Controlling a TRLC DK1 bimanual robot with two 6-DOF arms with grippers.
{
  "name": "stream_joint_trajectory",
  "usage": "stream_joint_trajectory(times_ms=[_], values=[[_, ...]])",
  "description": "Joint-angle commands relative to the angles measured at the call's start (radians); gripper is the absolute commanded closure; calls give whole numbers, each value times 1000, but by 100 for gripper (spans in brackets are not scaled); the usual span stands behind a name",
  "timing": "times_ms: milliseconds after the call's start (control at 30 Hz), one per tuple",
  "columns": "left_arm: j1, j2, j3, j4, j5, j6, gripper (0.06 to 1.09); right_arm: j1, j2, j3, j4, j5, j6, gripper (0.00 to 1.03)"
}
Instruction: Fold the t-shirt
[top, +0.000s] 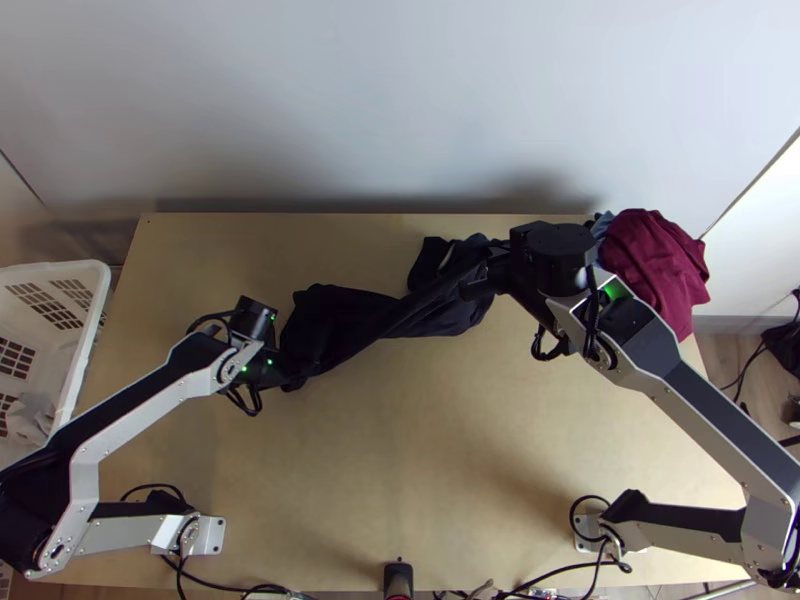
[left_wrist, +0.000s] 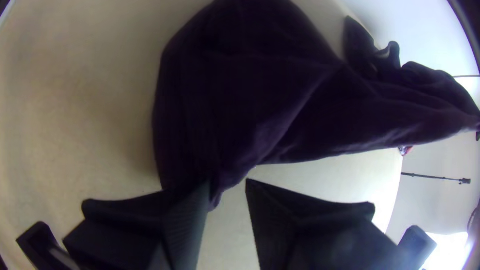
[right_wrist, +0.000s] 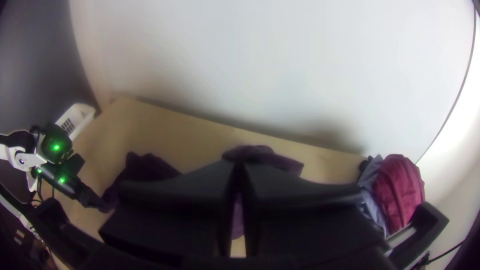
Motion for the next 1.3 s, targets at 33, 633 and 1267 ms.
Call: stream_joint_trajectory(times_ms=[33,633,1267], values=[[-39,61,-18,60,23,-12,90,-19,-12,-14,-1,4,-6,100],[358,-128,390,-228,210,119,92,-86,-48,29,-1,9,-9,100],[-76,-76,5,-175,201,72,35,-86,-54,-12,-2,9,-9,100]])
